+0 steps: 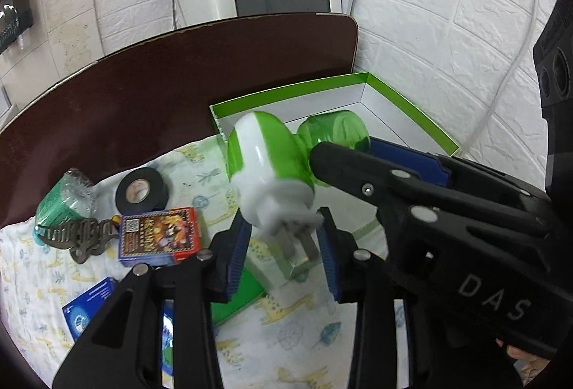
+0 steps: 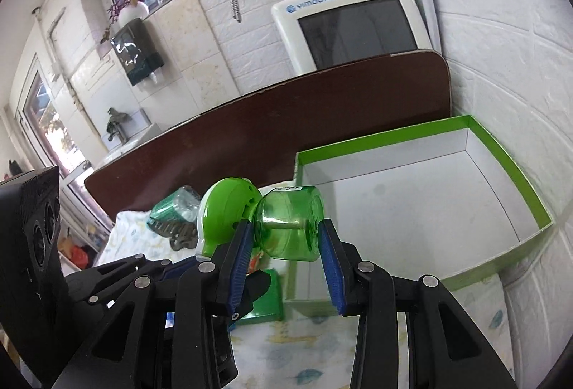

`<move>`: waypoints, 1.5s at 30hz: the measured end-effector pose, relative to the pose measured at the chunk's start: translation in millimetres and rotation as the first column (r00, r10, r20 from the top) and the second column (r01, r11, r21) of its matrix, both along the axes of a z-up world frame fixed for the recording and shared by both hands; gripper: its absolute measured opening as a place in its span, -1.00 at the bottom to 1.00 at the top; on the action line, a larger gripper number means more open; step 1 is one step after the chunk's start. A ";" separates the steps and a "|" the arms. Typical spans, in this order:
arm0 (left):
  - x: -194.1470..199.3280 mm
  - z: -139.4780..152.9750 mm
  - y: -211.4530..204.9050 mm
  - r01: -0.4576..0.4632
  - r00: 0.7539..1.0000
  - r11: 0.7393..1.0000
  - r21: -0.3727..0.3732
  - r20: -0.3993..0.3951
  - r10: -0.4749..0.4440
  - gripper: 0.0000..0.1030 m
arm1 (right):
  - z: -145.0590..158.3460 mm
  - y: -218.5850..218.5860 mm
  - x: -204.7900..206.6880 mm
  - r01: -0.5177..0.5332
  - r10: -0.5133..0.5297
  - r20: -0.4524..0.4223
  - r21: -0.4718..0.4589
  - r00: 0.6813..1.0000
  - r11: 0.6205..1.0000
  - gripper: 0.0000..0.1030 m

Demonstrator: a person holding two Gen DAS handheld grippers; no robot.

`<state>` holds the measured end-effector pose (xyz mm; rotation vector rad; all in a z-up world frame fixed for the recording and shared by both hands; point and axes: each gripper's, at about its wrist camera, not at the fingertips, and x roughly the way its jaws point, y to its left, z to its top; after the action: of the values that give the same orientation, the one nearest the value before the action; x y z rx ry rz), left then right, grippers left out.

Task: Organize rigid objects
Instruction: 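Grasp the green-and-white plug-in repellent with the left tool and lift, then carry the plug-in into the green box and release it, then grasp the blue Mentos tin with the right tool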

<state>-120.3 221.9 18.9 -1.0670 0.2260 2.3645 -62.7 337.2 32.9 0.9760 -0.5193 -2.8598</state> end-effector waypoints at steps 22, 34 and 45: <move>-18.2 -10.6 -8.8 -0.059 0.998 0.997 -0.045 0.001 0.060 -0.38 | -30.6 29.4 -21.7 0.085 -0.077 0.084 -0.089 0.994 0.992 -0.42; -0.1 3.9 -98.5 -0.229 0.972 0.973 -0.015 -0.054 0.228 -0.08 | -17.2 1.0 8.0 0.034 -0.032 0.050 -0.045 0.998 0.998 -0.42; 18.2 -23.3 -183.0 -0.346 0.938 0.938 0.015 0.031 0.346 -0.09 | -39.1 -90.6 -4.3 -0.157 0.161 0.123 -0.046 0.979 0.987 -0.42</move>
<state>-102.1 38.9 -4.4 -1.2117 0.0013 2.6519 -67.0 246.5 -6.2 1.1424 -0.4769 -2.6525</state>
